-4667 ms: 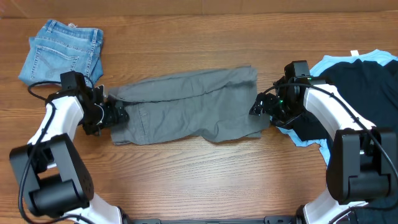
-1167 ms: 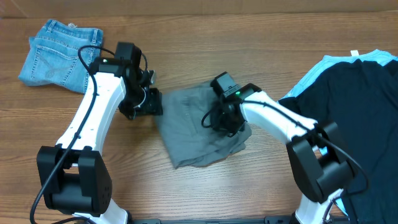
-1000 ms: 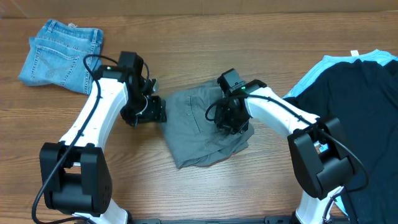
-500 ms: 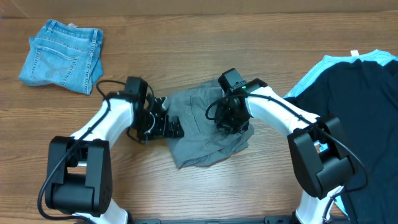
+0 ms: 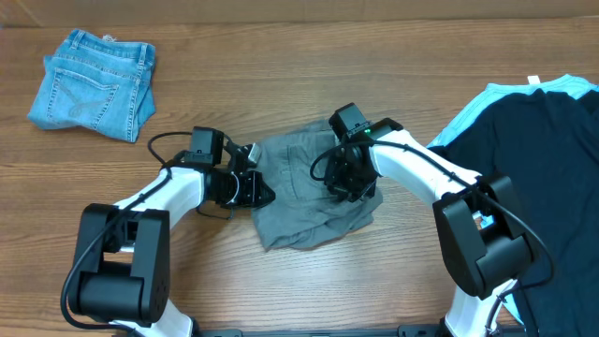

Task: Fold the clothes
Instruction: 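Carry the folded shorts with the left gripper to the top-left corner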

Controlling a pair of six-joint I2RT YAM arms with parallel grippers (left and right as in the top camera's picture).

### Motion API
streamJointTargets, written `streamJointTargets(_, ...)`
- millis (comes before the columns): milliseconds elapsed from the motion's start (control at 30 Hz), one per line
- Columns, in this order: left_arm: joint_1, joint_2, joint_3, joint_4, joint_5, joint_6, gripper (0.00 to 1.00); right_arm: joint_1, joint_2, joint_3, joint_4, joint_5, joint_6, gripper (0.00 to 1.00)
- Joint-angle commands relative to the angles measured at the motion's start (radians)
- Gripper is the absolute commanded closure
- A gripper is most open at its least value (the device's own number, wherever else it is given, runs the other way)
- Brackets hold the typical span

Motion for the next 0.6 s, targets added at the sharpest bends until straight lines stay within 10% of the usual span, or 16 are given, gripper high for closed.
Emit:
streamJointTargets(0, -0.003, 0.003, 0.075, -0.064, 0.031, 0.068, 0.96, -0.027, -0.055, 0.028, -0.048, 0.056, -0.035, 0.82)
streamJointTargets(300, 0.113, -0.005, 0.577, -0.435, -0.004, 0.312, 0.96, -0.073, -0.337, 0.2, -0.146, 0.071, -0.061, 0.81)
streamJointTargets(567, 0.319, -0.005, 0.793, -0.258, -0.125, 0.351, 0.96, -0.073, -0.412, 0.204, -0.154, 0.071, -0.06, 0.8)
